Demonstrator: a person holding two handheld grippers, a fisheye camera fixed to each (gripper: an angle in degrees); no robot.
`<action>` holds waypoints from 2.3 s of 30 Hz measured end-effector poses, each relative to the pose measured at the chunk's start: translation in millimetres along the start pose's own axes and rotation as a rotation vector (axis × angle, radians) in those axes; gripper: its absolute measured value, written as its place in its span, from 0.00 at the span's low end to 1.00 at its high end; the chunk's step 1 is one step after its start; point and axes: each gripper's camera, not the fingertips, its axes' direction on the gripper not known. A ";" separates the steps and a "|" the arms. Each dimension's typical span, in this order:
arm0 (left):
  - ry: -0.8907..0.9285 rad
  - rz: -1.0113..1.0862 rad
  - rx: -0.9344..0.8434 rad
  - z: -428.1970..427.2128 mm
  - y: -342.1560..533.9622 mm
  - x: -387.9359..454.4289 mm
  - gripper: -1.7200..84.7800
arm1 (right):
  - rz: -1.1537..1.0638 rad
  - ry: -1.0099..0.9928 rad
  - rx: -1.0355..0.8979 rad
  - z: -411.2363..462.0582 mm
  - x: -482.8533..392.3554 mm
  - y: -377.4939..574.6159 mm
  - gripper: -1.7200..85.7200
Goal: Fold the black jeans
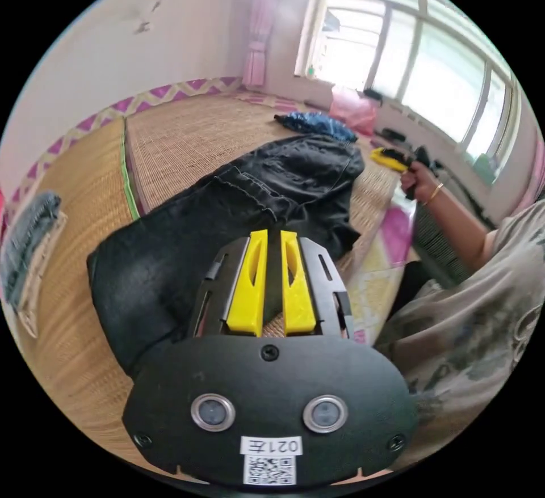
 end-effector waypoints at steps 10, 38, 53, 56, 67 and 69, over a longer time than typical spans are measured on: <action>-0.147 0.242 -0.192 59.9 -58.4 48.5 0.12 | -0.072 0.030 -0.018 2.4 7.4 41.0 0.07; -0.126 -0.868 0.662 -335.5 455.4 -408.5 0.01 | -0.150 0.122 -0.125 34.0 -66.7 58.4 0.01; 0.220 -1.200 0.740 -265.9 730.8 -510.0 0.01 | -0.568 0.723 -0.377 154.4 -215.8 76.6 0.02; 0.170 -1.086 0.738 -278.1 711.2 -489.5 0.01 | -0.522 0.660 -0.386 152.8 -217.2 63.9 0.02; 0.038 -0.542 0.575 -239.7 523.5 -402.0 0.01 | -0.651 0.596 -0.301 131.6 -281.8 21.4 0.01; -0.043 -0.428 0.511 -228.9 478.7 -382.2 0.02 | -0.761 0.530 -0.214 128.2 -315.5 6.6 0.01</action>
